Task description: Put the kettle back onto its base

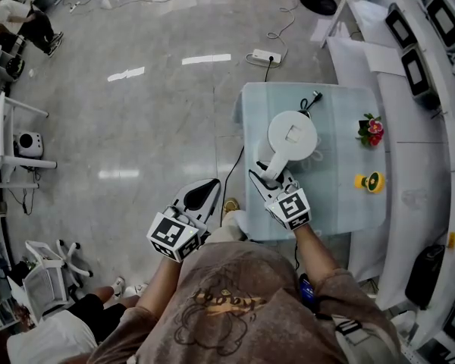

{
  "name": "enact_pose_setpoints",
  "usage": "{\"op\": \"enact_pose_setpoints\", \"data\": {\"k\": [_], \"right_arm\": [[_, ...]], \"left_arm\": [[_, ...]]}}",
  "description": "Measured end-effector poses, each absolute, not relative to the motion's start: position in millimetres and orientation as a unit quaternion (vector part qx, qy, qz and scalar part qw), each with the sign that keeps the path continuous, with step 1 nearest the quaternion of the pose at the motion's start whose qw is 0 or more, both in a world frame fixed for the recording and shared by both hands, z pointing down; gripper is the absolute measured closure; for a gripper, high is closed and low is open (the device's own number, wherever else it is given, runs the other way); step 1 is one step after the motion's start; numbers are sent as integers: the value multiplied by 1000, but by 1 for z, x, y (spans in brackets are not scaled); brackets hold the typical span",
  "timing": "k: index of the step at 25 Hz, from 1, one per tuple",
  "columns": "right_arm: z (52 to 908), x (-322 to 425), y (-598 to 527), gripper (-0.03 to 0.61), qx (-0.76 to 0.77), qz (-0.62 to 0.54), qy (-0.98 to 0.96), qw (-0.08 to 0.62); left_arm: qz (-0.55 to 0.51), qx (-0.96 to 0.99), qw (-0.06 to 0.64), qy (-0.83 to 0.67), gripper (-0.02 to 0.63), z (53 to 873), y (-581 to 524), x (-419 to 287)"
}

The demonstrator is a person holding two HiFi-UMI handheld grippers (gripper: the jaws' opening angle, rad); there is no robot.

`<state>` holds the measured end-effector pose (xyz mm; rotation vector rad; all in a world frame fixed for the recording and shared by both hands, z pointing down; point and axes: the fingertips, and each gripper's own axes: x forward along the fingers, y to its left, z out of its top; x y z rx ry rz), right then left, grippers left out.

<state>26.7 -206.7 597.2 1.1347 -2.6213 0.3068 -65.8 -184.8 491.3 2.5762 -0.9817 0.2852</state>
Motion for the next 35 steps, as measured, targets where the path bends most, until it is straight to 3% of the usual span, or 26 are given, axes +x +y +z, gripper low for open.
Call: {"op": "enact_pose_setpoints", "data": {"k": [35], "right_arm": [[607, 11, -184, 456, 382, 76, -908, 152]], "left_arm": [[94, 908, 202, -354, 592, 491, -159, -68]]}}
